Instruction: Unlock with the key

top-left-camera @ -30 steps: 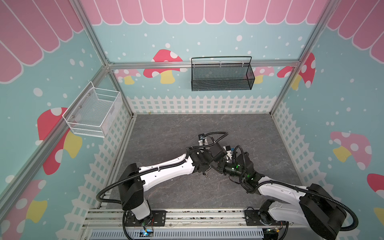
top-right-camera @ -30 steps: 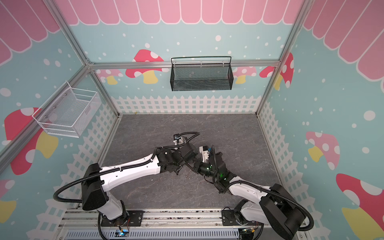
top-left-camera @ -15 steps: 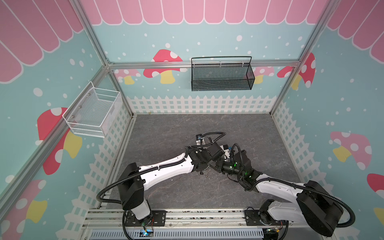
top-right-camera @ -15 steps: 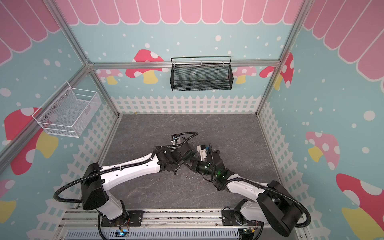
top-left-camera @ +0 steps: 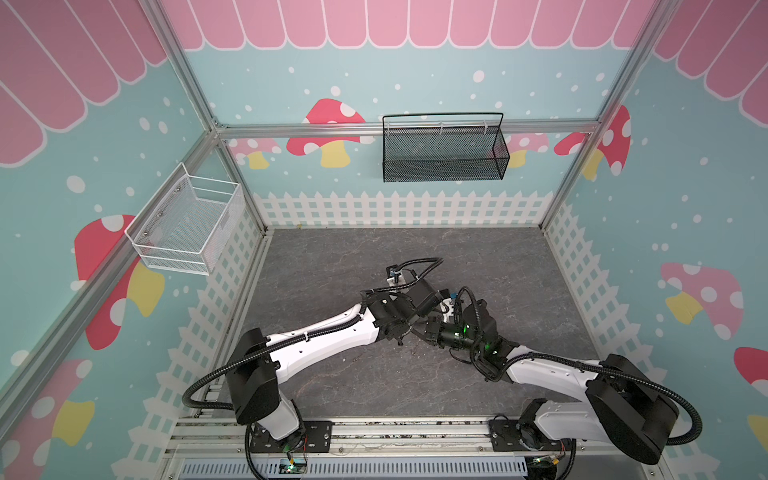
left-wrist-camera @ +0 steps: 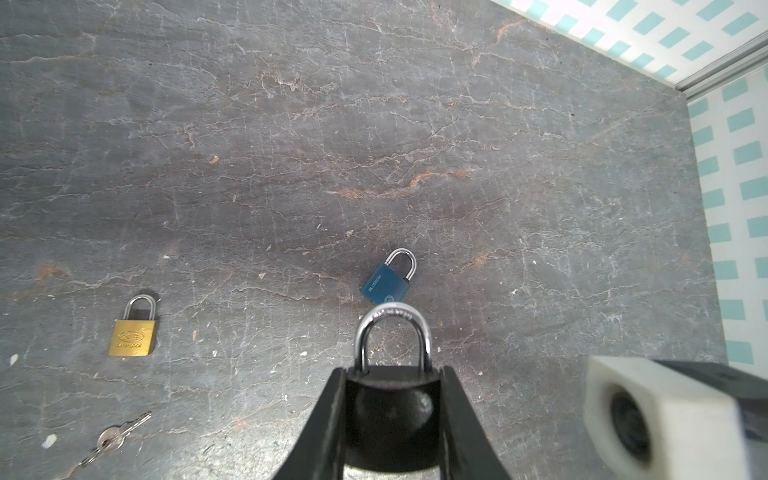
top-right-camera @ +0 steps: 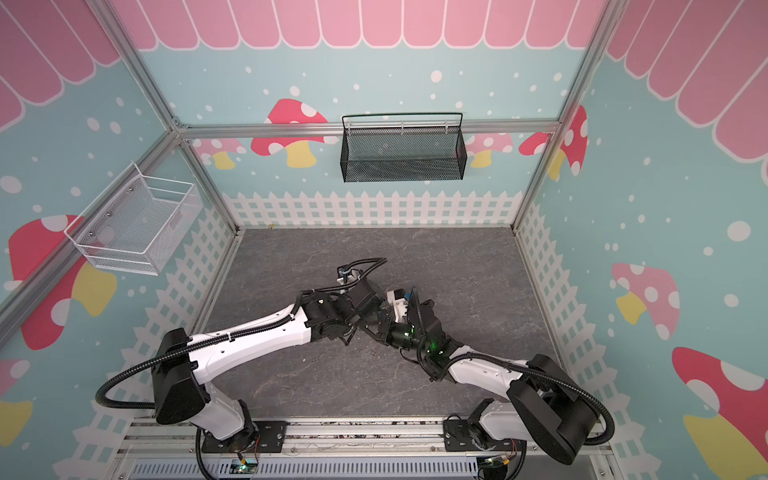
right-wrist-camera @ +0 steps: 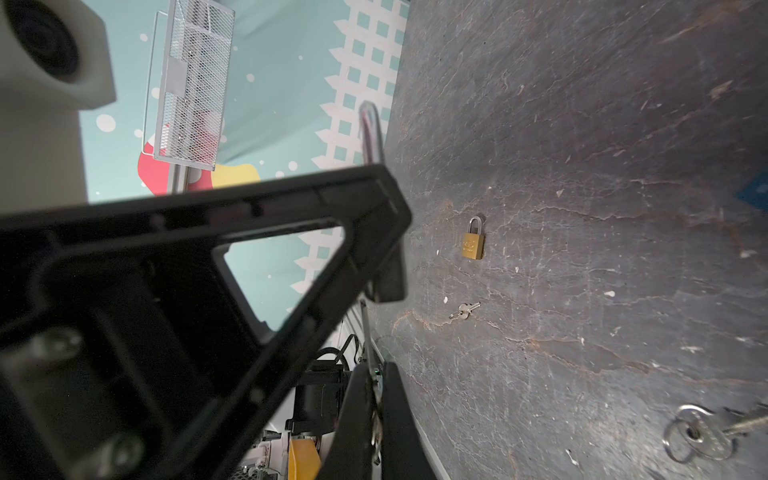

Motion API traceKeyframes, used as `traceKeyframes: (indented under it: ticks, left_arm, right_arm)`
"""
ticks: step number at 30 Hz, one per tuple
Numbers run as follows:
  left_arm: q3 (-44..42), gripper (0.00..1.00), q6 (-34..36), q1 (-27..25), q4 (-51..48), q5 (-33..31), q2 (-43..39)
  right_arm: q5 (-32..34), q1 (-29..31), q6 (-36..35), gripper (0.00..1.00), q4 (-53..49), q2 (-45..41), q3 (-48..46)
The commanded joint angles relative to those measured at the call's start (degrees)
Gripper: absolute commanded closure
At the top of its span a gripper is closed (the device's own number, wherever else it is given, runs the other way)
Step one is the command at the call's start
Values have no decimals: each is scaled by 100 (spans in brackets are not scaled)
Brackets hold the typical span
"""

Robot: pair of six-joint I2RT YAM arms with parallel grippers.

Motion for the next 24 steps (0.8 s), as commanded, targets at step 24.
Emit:
traceKeyframes:
  ticks: [24]
  left_arm:
    - [-166, 100, -120, 16, 178, 62, -249]
  right_arm:
    - [474, -19, -188, 100, -158, -117, 141]
